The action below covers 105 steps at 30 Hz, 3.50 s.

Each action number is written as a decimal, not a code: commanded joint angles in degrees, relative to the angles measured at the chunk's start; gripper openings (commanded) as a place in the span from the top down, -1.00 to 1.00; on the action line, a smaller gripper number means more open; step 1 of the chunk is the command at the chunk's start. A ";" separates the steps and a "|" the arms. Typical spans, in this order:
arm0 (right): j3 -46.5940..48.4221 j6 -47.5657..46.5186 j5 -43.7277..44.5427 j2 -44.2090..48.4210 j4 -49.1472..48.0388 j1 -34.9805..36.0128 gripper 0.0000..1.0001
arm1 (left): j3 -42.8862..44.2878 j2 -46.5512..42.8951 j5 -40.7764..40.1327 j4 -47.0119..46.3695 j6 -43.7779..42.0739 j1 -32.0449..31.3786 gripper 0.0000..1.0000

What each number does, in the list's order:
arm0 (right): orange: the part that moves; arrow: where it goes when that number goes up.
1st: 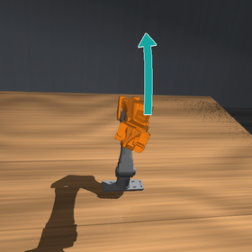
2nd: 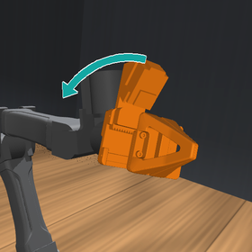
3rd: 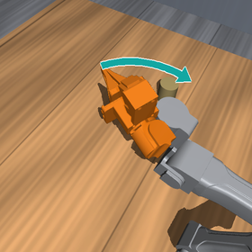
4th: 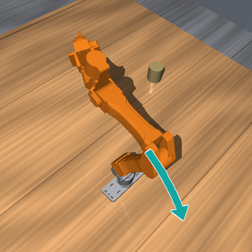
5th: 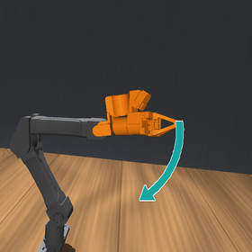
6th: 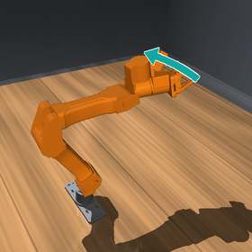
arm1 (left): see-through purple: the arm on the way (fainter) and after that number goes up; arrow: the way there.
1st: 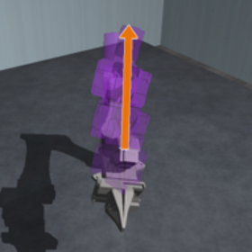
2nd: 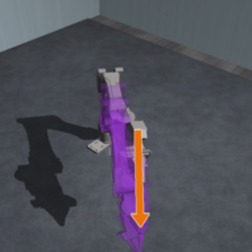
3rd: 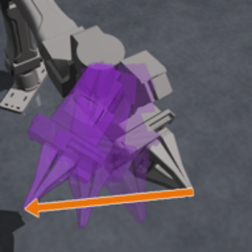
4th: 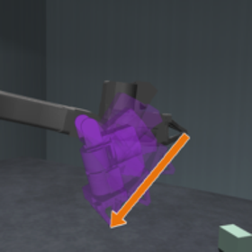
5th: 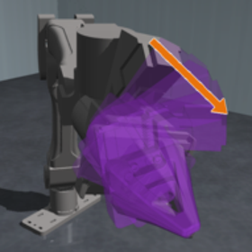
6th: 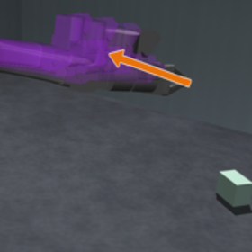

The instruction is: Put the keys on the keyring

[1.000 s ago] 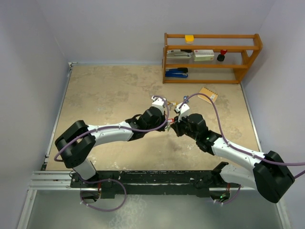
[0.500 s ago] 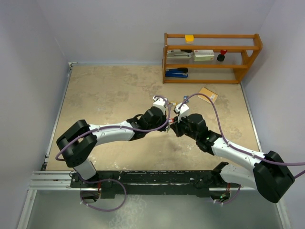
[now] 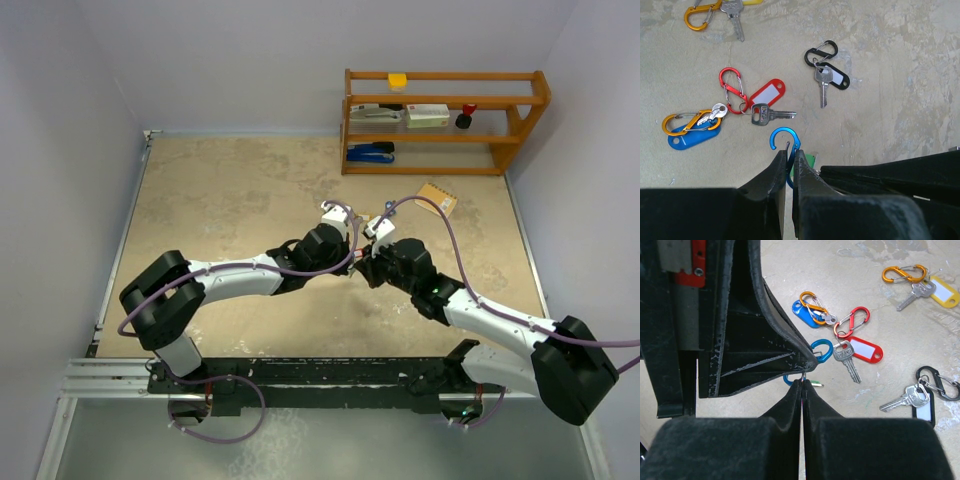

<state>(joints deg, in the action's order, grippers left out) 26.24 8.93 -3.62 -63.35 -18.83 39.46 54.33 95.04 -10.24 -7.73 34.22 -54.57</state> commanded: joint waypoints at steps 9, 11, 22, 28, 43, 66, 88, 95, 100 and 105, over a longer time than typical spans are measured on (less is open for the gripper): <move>1.02 -0.69 -2.36 1.61 -2.79 1.10 1.00 | 3.81 0.29 -0.57 -2.57 -0.86 -0.41 1.00; 0.81 -0.67 -2.28 1.85 -2.78 1.20 1.00 | 3.96 0.35 -0.58 -2.54 -0.84 -0.43 1.00; 0.94 -0.11 -3.97 2.41 -1.96 1.46 0.48 | 3.35 -0.70 -6.56 -1.63 0.52 -0.30 1.00; -0.19 1.96 4.50 6.37 -0.17 1.45 0.10 | 2.38 -3.99 -10.94 -0.66 1.27 1.86 1.00; 0.67 4.14 21.40 9.42 4.44 1.36 -0.54 | 5.77 -3.06 -14.50 3.04 1.49 11.99 1.00; -5.23 2.46 21.49 16.07 1.77 1.36 -0.69 | 16.03 14.87 -12.02 -2.62 -0.17 19.29 1.00; -5.06 3.10 20.14 15.16 1.28 1.32 -0.69 | 18.39 17.81 -10.54 -3.13 -0.46 21.24 0.15; -4.98 3.15 19.97 14.64 1.08 1.39 -0.69 | 16.78 15.27 -11.82 -3.08 -0.08 21.61 -0.01; -4.88 3.19 19.66 14.37 1.08 1.34 -0.70 | 13.01 9.18 -14.17 -3.83 0.85 21.62 -0.26; -4.47 3.54 19.71 13.73 1.46 1.35 -0.81 | 8.87 1.13 -17.02 -3.49 2.46 21.65 -0.36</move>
<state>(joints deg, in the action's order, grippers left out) 20.97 12.03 16.36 -49.23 -15.79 40.77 65.34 105.06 -23.57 -8.29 34.98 -33.39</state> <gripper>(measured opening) 0.864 0.666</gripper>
